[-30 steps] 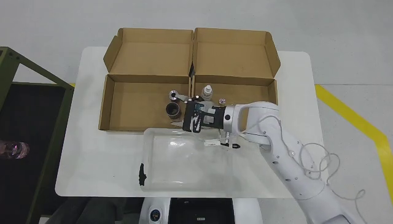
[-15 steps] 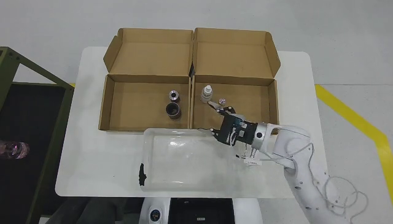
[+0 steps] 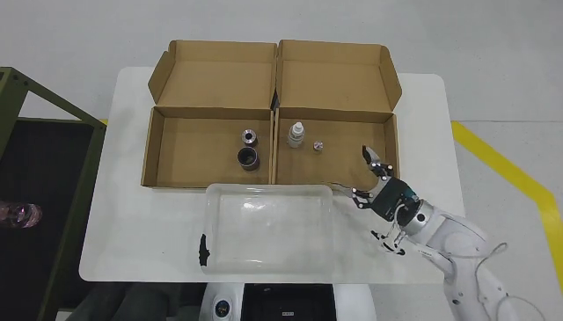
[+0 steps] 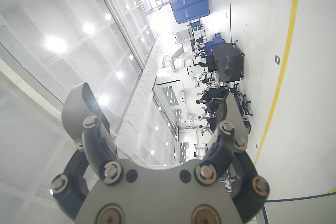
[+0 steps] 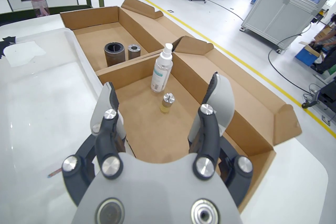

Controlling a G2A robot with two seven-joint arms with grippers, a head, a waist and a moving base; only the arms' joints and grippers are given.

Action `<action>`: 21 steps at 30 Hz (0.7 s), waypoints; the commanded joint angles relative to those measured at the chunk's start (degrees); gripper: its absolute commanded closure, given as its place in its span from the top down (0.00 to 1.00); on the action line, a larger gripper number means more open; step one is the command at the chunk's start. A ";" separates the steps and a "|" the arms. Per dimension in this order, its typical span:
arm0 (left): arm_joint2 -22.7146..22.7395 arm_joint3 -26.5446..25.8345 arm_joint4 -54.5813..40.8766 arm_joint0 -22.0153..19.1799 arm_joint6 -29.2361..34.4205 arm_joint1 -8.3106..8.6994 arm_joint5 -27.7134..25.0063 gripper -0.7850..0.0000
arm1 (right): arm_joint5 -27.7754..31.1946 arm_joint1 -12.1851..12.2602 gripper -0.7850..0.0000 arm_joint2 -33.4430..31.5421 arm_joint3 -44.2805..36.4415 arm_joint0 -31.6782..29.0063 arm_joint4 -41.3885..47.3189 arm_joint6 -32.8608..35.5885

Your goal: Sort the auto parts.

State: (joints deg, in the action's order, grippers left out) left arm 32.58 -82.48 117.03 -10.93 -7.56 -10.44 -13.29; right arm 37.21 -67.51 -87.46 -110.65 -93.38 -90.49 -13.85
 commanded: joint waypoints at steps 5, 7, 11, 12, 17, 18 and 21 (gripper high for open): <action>0.00 0.00 0.00 0.00 0.00 0.00 0.00 1.00 | -0.81 0.59 0.80 -4.68 -0.29 -4.53 0.52 -3.47; 0.00 0.00 0.00 0.00 0.00 0.00 0.00 1.00 | -1.35 0.71 0.81 -5.88 -0.30 -5.87 0.80 -4.61; 0.00 0.00 0.00 0.00 0.00 0.00 0.00 1.00 | -2.20 0.93 0.83 -8.03 0.00 -8.31 1.42 -6.56; 0.00 0.00 0.00 0.00 0.00 0.00 0.00 1.00 | -2.49 0.98 0.83 -8.54 0.19 -8.82 1.60 -6.93; 0.00 0.00 0.00 0.00 0.00 0.00 0.00 1.00 | -3.23 1.17 0.87 -9.96 0.79 -10.41 1.85 -8.01; 0.00 0.00 0.00 0.00 0.00 0.00 0.00 1.00 | -3.55 1.19 0.93 -10.15 0.87 -10.59 1.94 -8.17; 0.00 0.00 0.00 0.00 0.00 0.00 0.00 1.00 | -4.06 1.26 1.00 -10.54 0.96 -11.30 2.24 -8.62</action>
State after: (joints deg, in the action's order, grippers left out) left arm 32.58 -82.48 117.03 -10.93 -7.56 -10.44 -13.29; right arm 33.30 -66.27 -97.88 -109.75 -104.45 -88.37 -22.35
